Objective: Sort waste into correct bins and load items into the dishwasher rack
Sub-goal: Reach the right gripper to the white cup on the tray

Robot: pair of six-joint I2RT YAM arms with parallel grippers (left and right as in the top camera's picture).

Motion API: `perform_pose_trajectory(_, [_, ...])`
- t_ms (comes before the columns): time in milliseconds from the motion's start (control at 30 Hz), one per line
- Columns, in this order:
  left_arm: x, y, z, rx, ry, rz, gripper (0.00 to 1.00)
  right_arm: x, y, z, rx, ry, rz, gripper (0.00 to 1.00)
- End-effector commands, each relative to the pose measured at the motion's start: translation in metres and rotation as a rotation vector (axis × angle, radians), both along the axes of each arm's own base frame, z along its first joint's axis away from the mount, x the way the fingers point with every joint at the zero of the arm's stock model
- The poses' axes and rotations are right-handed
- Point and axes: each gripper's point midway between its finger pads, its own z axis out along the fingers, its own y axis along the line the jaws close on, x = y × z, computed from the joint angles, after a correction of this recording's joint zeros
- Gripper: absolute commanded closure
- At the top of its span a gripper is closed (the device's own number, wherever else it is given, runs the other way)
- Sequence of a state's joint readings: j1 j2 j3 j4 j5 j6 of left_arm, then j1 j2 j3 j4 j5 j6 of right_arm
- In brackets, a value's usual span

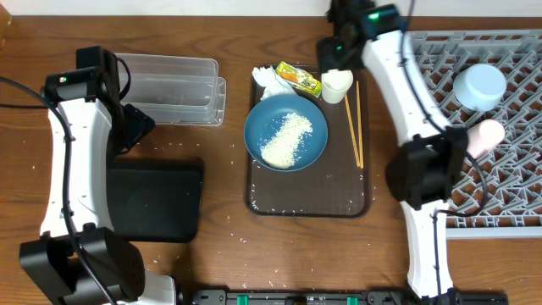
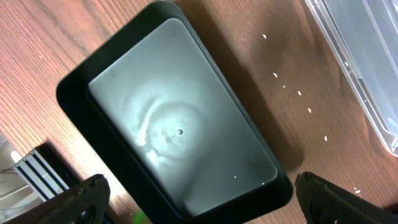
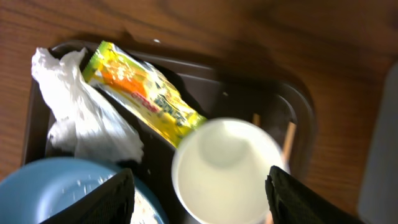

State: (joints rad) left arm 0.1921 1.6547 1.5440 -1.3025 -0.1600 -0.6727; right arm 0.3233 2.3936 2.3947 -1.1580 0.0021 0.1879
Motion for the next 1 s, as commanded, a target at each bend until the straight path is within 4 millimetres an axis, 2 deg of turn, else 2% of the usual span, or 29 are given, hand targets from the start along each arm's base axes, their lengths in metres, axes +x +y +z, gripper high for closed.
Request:
perform_pose_trajectory(0, [-0.003, 0.002, 0.004, 0.010, -0.006, -0.002, 0.02, 0.007, 0.014, 0.006, -0.069, -0.074, -0.048, 0.35])
perform_pose_trajectory(200, [-0.003, 0.002, 0.004, 0.009, -0.006, -0.002, 0.02, 0.007, 0.018, -0.014, -0.193, -0.098, -0.107, 0.39])
perform_pose_trajectory(400, [-0.003, 0.002, 0.004, 0.009, -0.006, -0.002, 0.02, -0.002, 0.016, -0.032, -0.187, -0.036, -0.165, 0.43])
perform_pose_trajectory(733, [-0.003, 0.002, 0.004, 0.009, -0.006, -0.002, 0.02, -0.010, 0.018, -0.045, -0.173, 0.016, -0.158, 0.55])
perform_pose_trajectory(967, [-0.003, 0.002, 0.004, 0.010, -0.006, -0.002, 0.02, -0.014, 0.013, -0.063, -0.185, 0.045, -0.171, 0.56])
